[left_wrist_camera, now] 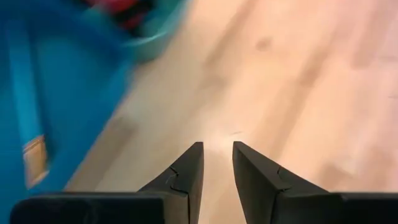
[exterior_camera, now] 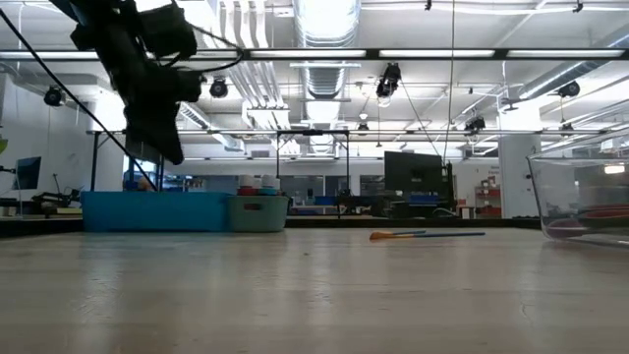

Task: Pick & Place Paint Supplies
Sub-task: Put the blue paint brush into the blue bin

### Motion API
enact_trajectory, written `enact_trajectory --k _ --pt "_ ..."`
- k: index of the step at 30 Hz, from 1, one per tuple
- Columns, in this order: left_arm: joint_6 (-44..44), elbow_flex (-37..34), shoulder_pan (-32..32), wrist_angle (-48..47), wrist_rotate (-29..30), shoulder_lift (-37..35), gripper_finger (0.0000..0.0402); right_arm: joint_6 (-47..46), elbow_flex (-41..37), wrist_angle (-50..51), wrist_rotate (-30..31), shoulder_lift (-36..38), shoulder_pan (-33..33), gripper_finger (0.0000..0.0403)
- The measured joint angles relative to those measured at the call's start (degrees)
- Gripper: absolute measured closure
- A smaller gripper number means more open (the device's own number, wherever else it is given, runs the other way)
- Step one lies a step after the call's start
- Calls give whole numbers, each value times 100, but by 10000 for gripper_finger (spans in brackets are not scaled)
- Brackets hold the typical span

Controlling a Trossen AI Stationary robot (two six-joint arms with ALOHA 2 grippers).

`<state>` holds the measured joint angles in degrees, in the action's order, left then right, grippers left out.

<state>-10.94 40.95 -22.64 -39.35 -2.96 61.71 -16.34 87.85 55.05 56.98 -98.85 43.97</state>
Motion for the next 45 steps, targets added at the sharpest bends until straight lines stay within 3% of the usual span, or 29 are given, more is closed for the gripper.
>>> enact_trajectory --k 5,13,16,20,24,33,39,45 --pt "423 0 763 845 -595 -2 307 0 0 2 1 0 0 394" --pt "991 0 2767 1979 -534 4 307 0 0 16 1 0 2 394" --pt "887 0 3435 2514 109 15 307 0 0 22 1 0 2 394" --pt "756 0 4093 3221 1591 353 307 -2 0 28 3 11 2 394" --pt "761 0 4167 3912 2586 1138 307 -35 0 44 9 69 13 394" --pt "1254 243 3914 6389 3380 3666 307 -154 0 131 16 100 119 394" --pt "666 965 3468 6330 3385 4756 307 -323 0 272 19 103 160 394" --pt "583 1555 2977 5778 3072 5073 307 -323 0 275 16 103 166 394"
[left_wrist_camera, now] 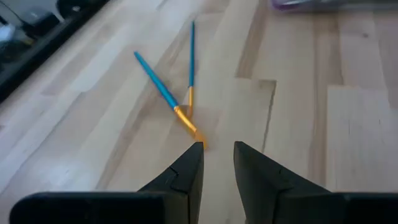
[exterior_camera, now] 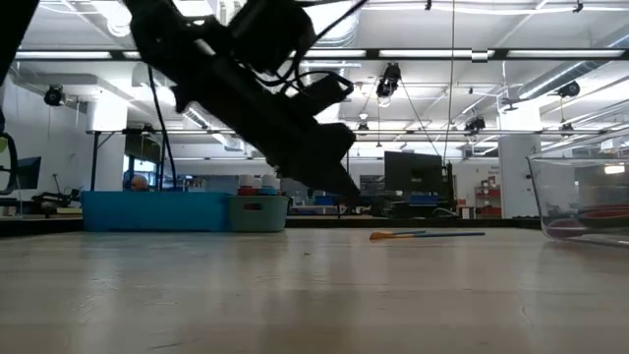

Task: Pick & Place Paint Supplies
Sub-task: Put the blue paint brush into the blue bin

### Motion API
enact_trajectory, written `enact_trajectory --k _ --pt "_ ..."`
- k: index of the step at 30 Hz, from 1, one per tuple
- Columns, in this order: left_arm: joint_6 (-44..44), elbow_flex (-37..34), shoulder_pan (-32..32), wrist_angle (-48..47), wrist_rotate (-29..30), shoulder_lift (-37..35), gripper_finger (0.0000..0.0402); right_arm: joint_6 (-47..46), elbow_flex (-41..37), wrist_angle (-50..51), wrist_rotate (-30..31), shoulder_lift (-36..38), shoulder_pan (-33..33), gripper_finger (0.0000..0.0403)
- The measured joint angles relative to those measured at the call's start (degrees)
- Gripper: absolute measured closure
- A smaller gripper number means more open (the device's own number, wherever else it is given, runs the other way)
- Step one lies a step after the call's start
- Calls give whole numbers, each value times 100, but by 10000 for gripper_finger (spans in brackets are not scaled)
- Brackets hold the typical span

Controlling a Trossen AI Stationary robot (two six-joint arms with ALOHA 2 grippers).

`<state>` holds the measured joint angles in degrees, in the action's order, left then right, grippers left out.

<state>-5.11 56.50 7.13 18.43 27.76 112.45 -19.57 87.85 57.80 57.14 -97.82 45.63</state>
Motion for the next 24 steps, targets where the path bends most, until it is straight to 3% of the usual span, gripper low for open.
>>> enact_trajectory --k 8,18,24 --pt "-122 701 -430 -995 -961 241 307 -35 0 40 0 2 -2 394" --pt "-329 963 -516 -1019 -966 716 307 -48 0 70 -2 5 -2 394" --pt "-497 1237 -620 -903 -639 1096 307 -57 0 71 -8 7 0 394"
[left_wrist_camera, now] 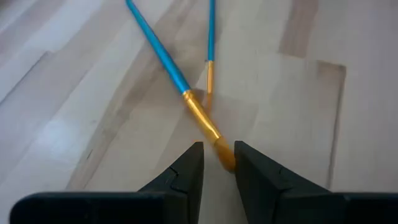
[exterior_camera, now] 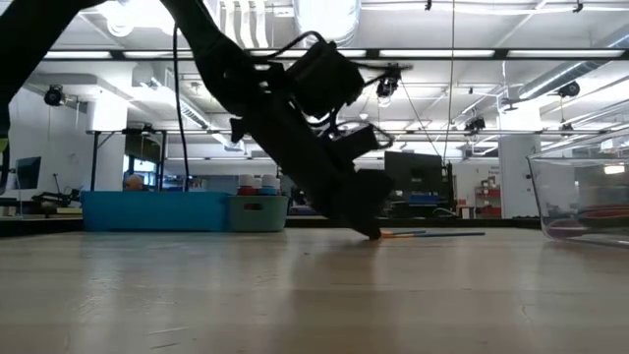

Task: Pick & Place Paint Supplies
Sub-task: Put the blue paint brush into the blue bin

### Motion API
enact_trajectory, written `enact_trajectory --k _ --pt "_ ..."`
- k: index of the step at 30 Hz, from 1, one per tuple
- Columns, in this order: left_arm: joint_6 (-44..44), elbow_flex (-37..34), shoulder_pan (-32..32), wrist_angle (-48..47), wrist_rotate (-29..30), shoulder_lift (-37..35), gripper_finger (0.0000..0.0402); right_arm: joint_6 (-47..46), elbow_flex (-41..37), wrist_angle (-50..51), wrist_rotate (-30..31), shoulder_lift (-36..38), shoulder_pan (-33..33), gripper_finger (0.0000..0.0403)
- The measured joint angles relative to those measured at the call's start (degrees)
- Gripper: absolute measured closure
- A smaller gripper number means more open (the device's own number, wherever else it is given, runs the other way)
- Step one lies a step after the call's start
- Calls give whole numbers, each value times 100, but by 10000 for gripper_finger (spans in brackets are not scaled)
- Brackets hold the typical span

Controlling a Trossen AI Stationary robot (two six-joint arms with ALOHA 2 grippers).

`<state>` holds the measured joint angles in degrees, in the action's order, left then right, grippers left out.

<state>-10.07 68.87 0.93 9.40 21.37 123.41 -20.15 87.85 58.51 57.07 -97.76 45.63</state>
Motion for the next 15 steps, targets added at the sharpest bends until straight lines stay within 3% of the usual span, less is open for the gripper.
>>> enact_trajectory --k 15 --pt "-543 38 -133 -12 -18 189 320 5 0 -1 -6 0 0 394"
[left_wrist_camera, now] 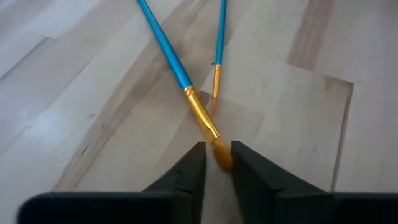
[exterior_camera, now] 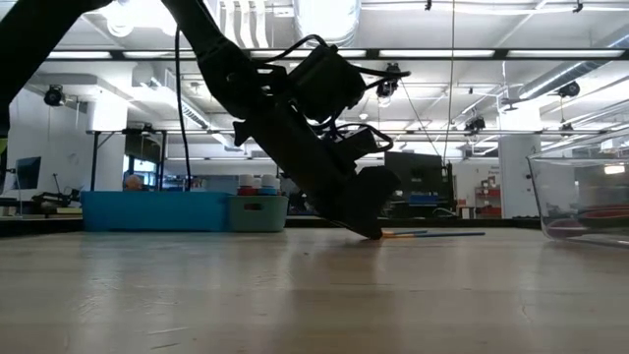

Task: Pick & Place Paint Supplies
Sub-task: Put the blue paint brush into the blue bin

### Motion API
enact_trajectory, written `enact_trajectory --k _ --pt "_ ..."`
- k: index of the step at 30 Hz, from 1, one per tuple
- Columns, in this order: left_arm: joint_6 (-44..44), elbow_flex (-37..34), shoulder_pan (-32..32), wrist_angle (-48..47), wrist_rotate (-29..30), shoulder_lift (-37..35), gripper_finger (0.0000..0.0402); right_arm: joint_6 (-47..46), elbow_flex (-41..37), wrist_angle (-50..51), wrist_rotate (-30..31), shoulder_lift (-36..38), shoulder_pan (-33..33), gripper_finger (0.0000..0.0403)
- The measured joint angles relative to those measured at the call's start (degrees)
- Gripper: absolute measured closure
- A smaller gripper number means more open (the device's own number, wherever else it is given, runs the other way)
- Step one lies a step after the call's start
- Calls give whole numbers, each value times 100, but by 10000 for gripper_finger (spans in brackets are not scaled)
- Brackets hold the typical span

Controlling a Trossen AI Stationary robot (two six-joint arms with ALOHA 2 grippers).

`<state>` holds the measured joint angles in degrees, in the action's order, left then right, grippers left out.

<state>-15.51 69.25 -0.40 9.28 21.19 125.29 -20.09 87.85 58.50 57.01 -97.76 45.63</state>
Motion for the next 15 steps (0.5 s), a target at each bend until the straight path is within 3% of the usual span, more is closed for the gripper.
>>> enact_trajectory --k 5,15 --pt "-104 10 -62 -50 -81 2 391 -3 0 0 0 0 0 394" --pt "82 -31 -16 -192 4 -205 400 -10 0 -1 -7 0 0 394"
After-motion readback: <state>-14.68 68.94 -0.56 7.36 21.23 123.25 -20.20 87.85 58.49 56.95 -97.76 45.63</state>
